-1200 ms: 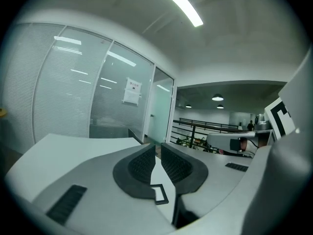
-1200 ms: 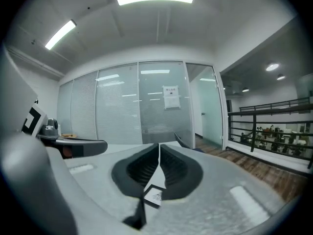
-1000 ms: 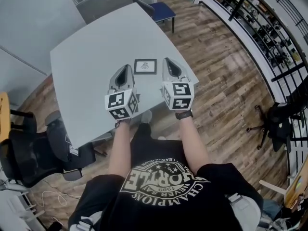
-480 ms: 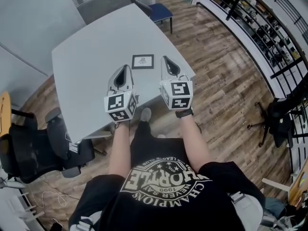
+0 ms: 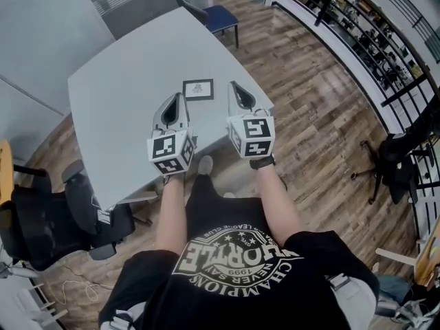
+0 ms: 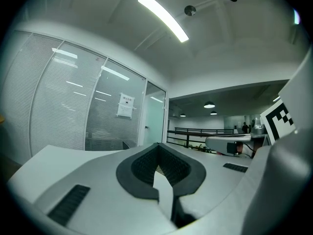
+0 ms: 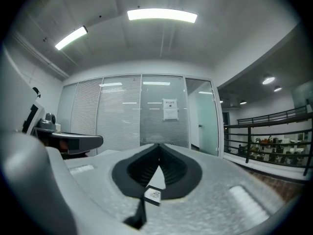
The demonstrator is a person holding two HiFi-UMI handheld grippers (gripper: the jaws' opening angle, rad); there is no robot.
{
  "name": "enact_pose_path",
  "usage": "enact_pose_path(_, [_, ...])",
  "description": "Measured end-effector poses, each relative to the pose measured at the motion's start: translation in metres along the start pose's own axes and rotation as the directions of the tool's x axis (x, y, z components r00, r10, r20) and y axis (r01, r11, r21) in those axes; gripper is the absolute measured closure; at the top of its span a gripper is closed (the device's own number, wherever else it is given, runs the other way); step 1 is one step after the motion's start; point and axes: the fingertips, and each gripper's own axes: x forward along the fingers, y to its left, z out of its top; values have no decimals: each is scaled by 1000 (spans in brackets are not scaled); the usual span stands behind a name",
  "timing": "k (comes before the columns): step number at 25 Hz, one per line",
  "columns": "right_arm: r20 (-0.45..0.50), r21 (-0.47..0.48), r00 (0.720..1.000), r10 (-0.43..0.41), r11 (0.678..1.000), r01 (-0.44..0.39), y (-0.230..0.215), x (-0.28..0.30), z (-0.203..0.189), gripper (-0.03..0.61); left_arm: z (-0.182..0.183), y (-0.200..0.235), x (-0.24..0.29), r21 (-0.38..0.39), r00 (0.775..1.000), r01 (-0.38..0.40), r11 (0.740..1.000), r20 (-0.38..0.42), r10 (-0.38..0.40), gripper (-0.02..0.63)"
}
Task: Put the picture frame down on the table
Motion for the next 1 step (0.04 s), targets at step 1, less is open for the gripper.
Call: enact_pose_path(1, [1, 1, 1000, 1, 1000, -1, 0, 1, 0, 580, 0, 0, 1, 1, 1000, 1, 1000, -2, -1, 609])
